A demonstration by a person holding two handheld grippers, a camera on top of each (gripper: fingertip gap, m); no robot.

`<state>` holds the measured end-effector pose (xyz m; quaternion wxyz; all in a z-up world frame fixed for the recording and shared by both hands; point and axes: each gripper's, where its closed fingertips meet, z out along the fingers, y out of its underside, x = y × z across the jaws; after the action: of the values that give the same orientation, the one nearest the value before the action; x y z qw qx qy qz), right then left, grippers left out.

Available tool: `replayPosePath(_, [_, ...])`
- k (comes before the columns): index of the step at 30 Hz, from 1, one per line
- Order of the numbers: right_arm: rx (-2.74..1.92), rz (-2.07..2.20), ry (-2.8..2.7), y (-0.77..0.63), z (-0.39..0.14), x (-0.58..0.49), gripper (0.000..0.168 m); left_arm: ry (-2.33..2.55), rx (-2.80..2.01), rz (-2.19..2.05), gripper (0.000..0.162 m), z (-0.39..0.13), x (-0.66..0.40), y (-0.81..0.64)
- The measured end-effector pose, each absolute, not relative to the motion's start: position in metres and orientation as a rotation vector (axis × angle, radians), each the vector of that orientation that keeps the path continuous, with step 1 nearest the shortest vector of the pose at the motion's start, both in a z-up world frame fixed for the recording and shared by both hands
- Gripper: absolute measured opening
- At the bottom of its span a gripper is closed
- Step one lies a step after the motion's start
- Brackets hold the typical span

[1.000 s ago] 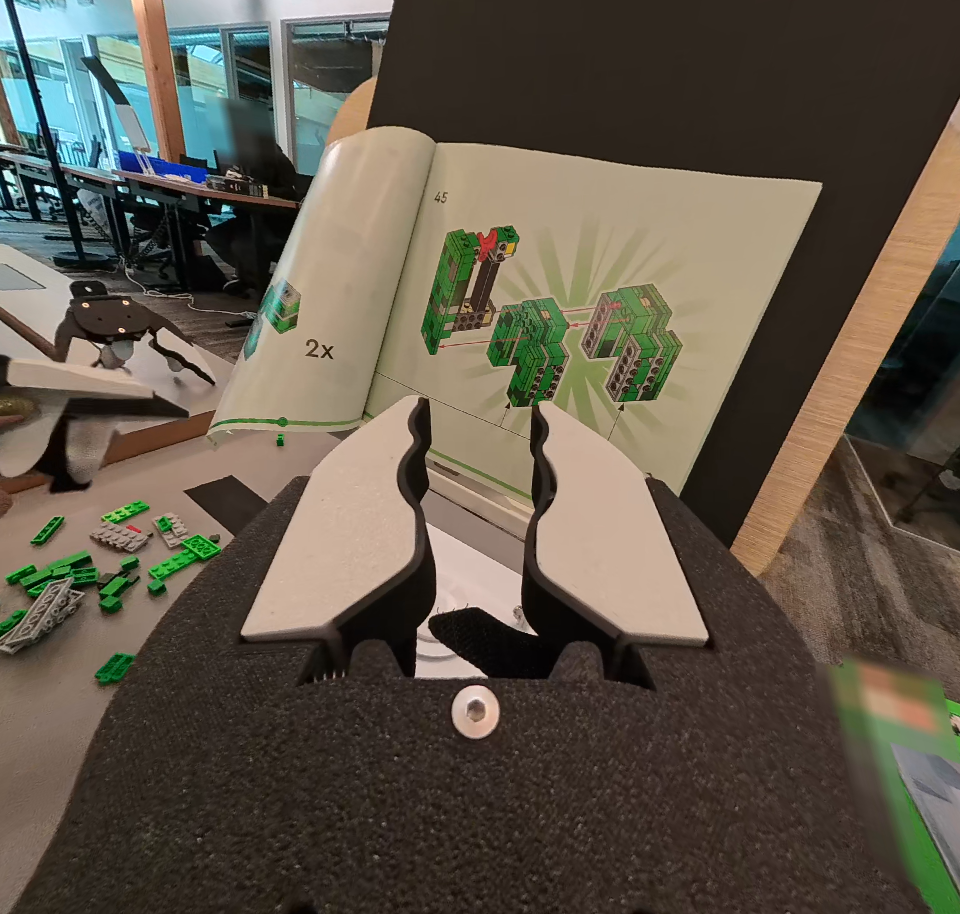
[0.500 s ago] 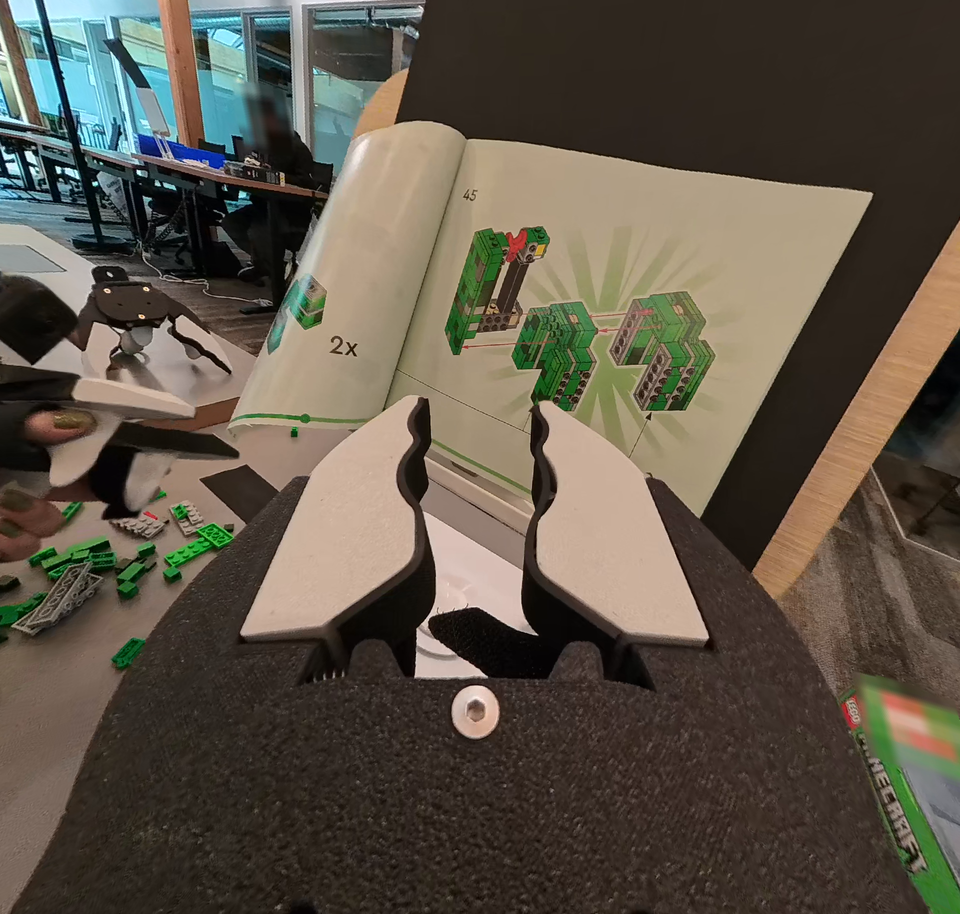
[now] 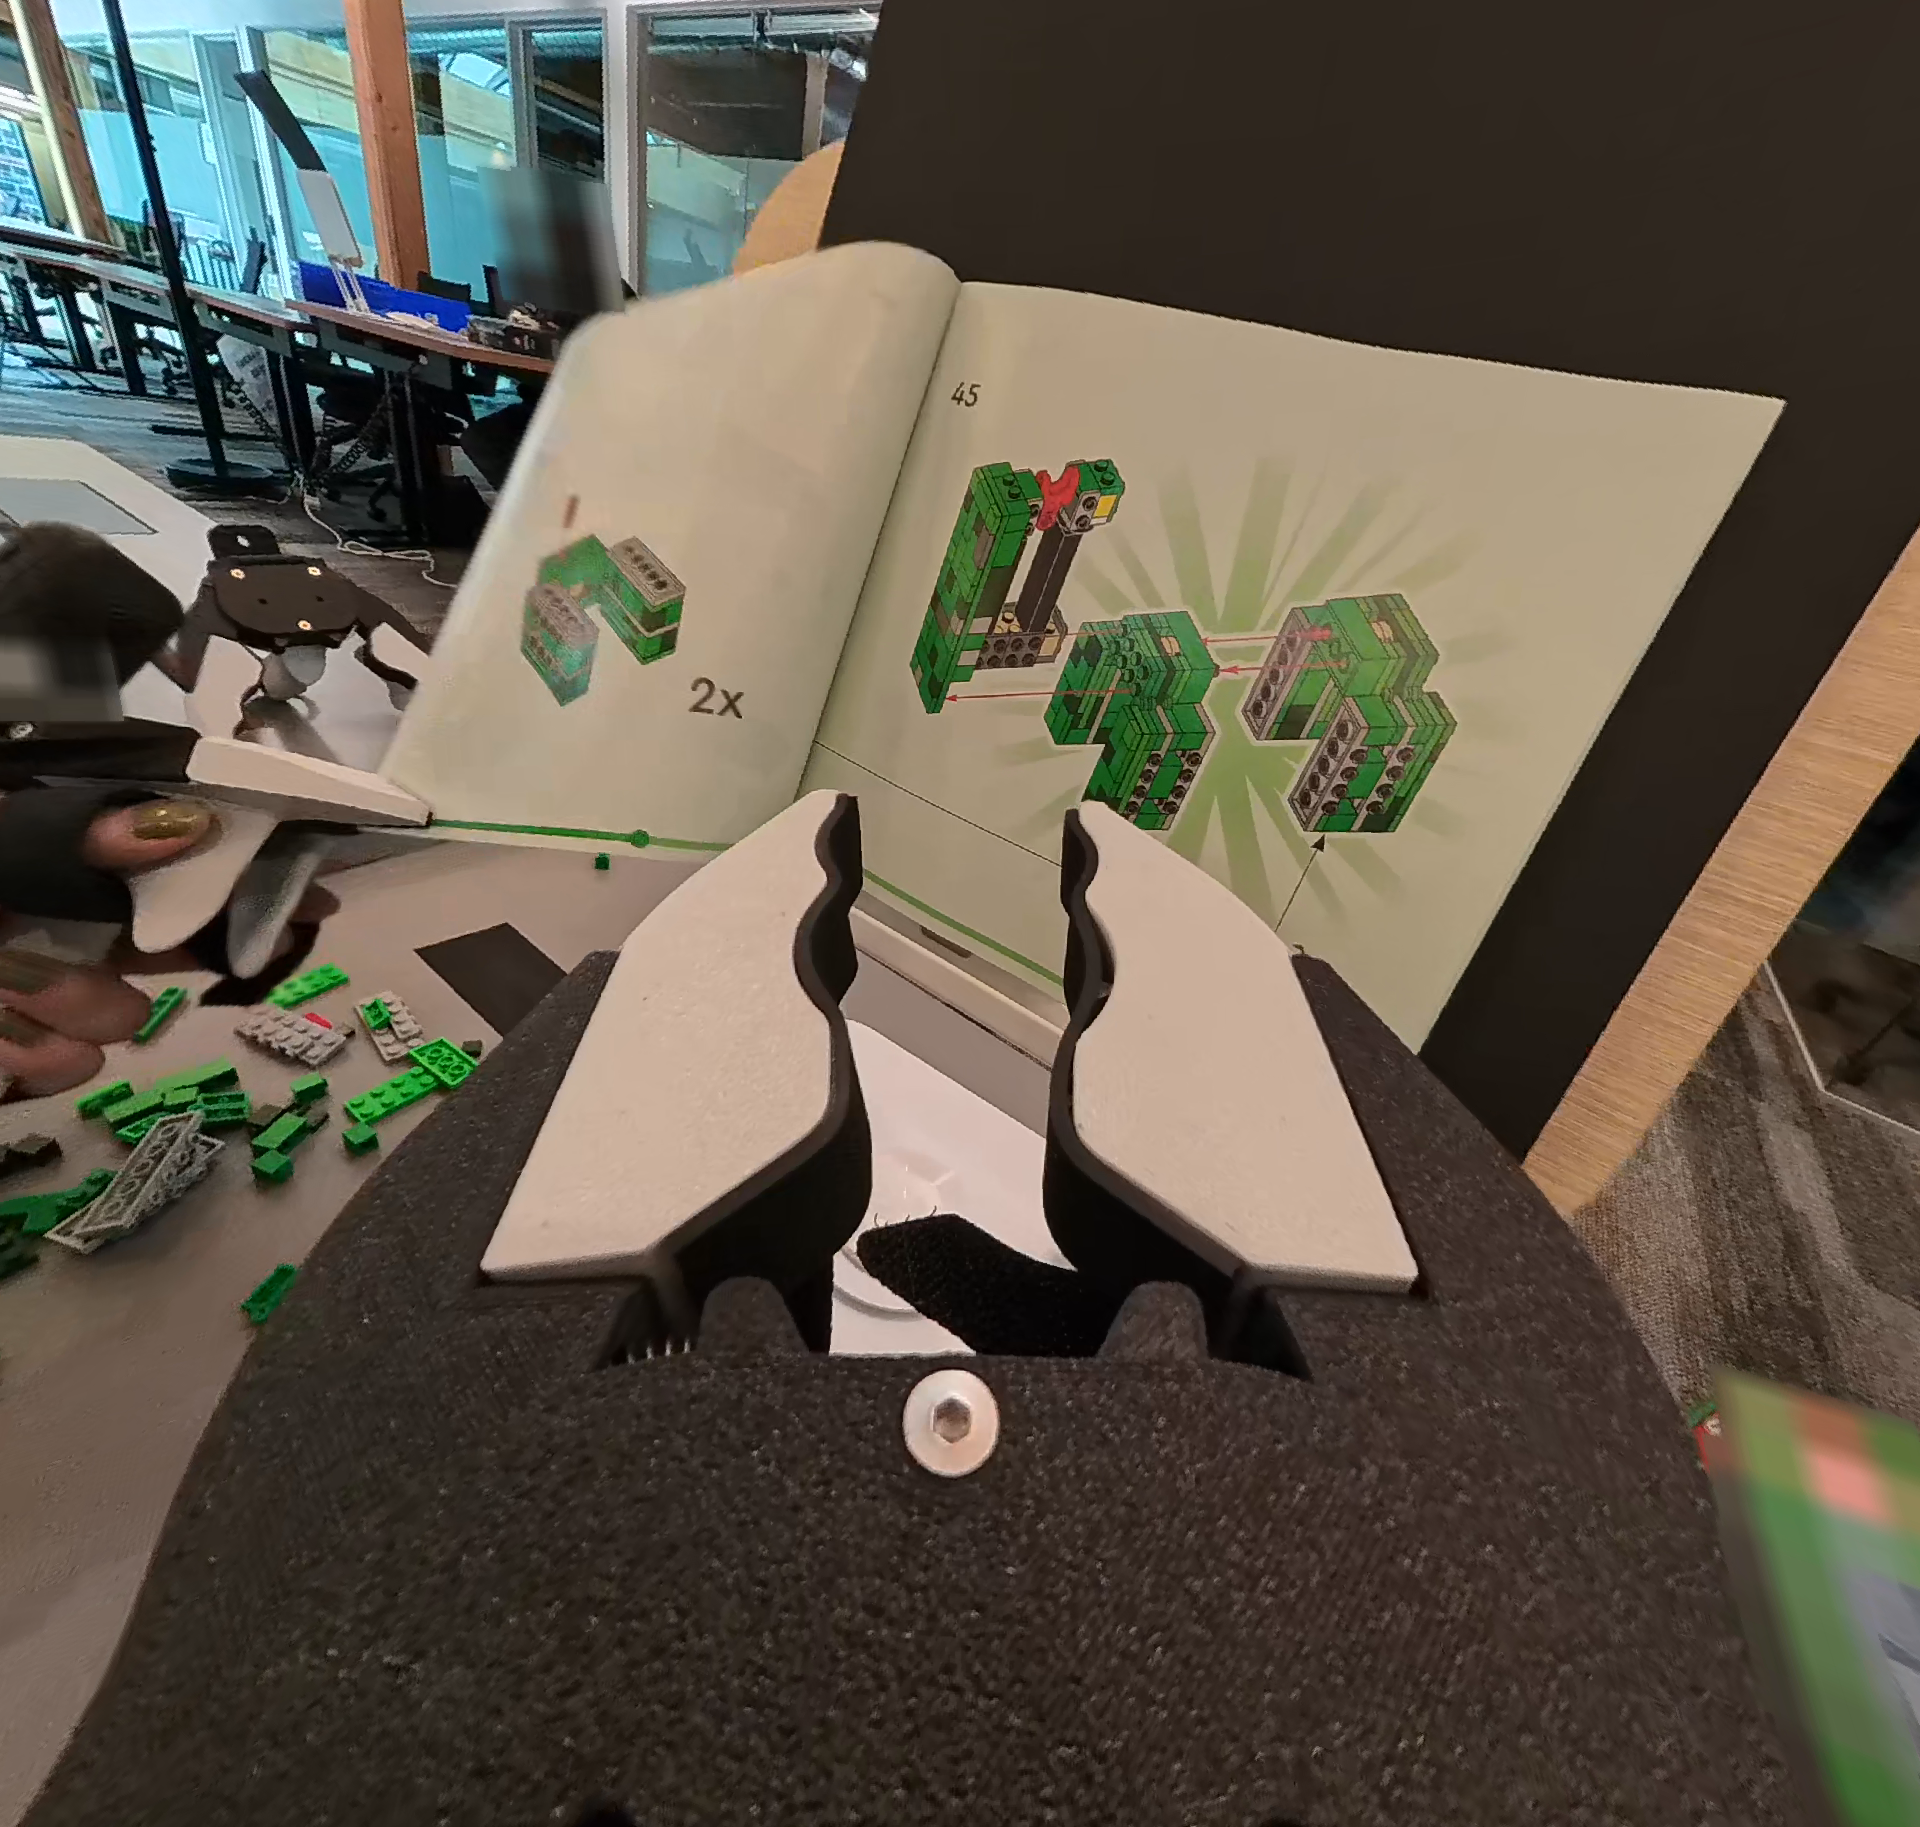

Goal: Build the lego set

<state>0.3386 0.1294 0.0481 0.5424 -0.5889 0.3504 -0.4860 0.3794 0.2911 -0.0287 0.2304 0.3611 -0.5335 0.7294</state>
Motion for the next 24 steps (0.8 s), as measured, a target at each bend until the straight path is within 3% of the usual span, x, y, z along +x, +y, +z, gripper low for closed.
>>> replayPosePath(14, [-1.352, -1.088, 0.886, 0.132, 0.043, 0.346, 0.034, -1.807, 0.689, 2.196, 0.001, 0.032, 0.331, 0.271])
replayPosePath(20, [-1.307, -1.036, 0.999, 0.113, 0.027, 0.356, 0.028, -1.943, 0.364, 2.182, 0.034, 0.046, 0.286, 0.214])
replayPosePath(24, [-1.240, -0.967, 1.021, 0.108, 0.025, 0.358, 0.025, -2.005, 0.269, 2.160, 0.041, 0.044, 0.274, 0.202])
